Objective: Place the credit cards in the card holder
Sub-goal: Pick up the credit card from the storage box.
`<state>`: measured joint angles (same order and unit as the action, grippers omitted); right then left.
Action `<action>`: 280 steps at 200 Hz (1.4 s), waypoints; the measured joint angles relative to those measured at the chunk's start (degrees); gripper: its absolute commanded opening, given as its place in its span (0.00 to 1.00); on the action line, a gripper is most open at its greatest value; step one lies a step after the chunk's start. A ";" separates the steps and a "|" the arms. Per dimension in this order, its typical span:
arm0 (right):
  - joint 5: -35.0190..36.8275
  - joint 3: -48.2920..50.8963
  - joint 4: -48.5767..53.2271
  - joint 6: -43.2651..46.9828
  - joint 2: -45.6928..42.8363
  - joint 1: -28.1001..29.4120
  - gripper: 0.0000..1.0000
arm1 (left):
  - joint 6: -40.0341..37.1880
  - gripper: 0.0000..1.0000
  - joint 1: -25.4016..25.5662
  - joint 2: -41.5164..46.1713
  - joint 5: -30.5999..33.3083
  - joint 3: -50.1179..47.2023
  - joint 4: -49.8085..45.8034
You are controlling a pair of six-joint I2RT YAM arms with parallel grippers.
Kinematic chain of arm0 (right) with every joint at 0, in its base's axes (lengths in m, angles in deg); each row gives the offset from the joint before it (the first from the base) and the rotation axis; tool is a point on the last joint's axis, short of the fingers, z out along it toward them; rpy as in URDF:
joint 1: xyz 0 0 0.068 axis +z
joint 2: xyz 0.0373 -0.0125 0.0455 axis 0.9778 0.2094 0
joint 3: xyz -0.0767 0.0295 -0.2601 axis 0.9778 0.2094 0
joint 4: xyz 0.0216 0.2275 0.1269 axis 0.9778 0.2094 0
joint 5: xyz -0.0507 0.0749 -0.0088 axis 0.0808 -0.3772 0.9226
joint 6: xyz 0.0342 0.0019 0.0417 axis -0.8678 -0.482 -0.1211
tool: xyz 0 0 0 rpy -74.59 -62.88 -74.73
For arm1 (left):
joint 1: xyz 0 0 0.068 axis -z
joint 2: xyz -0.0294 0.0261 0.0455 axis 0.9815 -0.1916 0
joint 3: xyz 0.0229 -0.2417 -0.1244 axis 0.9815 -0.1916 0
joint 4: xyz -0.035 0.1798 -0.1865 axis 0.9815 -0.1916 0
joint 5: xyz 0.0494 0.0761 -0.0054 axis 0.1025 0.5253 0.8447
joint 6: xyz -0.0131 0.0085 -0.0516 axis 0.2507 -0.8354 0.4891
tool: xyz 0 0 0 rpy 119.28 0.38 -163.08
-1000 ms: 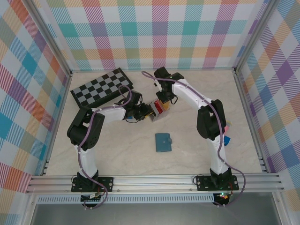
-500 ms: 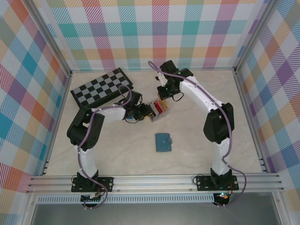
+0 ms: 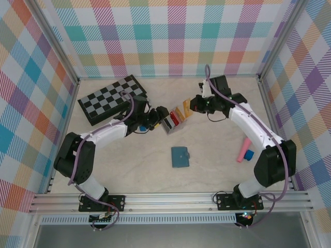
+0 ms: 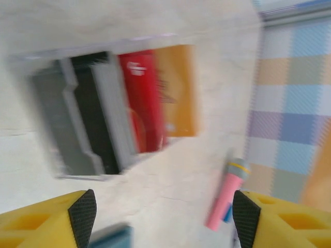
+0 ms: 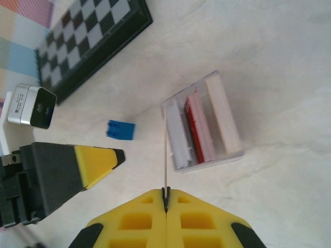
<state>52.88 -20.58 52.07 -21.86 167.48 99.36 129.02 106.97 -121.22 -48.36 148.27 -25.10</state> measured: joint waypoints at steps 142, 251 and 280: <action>-18.82 12.35 -23.61 -22.93 -4.59 -3.89 0.08 | 10.86 0.39 1.51 -3.26 -18.21 1.11 25.90; -28.30 12.98 -24.72 -22.69 -3.08 -7.34 0.22 | 10.82 0.00 1.49 -4.37 -22.36 3.74 29.05; -32.98 11.76 -22.18 -18.99 -2.27 -8.68 0.19 | 10.64 0.00 1.49 -6.01 -24.70 5.79 28.92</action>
<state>19.90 -8.82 29.88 -40.85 165.21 90.69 139.66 108.45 -127.24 -73.06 154.06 3.82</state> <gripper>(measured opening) 0.214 0.039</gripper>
